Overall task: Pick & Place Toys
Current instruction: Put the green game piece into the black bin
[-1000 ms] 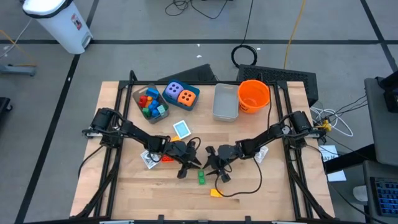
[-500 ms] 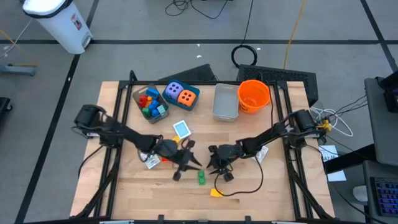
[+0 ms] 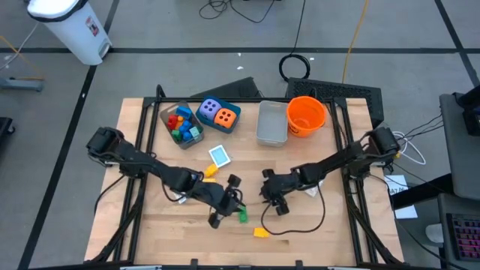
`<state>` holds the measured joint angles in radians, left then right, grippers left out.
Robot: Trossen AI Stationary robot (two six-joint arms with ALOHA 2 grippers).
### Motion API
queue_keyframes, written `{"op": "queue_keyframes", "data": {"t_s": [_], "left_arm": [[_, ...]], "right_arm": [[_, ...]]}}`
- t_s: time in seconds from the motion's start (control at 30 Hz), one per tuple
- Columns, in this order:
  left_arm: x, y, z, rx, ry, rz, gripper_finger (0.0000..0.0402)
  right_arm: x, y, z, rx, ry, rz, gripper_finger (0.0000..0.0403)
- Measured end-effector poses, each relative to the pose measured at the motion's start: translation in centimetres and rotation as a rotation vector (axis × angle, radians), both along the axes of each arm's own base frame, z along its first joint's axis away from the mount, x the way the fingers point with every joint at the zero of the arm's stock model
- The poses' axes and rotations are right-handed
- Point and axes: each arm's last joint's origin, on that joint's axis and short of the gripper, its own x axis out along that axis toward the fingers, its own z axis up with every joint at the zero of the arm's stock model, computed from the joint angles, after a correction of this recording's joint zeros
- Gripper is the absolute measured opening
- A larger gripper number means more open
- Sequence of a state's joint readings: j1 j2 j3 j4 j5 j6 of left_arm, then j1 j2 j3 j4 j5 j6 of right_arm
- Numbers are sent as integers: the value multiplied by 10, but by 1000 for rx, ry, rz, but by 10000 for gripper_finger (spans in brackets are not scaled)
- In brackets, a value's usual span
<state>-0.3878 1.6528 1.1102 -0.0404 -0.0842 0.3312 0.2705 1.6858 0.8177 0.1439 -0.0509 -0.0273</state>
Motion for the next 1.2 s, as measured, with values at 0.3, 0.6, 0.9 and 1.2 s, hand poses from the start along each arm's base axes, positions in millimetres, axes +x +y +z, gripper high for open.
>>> {"op": "queue_keyframes", "data": {"t_s": [0.3,0.6,0.9,1.2], "left_arm": [[14,-6,4,34,68,-45,88],[22,-7,-16,42,127,-51,126],[27,-7,-9,29,54,-30,267],[27,-11,-23,223,53,-204,329]], "right_arm": [[-30,-3,2,3,-70,-104,144],[-48,-6,-3,75,-204,-111,144],[-50,-6,-5,89,-211,-120,144],[-50,-6,-5,89,-212,-120,144]]}}
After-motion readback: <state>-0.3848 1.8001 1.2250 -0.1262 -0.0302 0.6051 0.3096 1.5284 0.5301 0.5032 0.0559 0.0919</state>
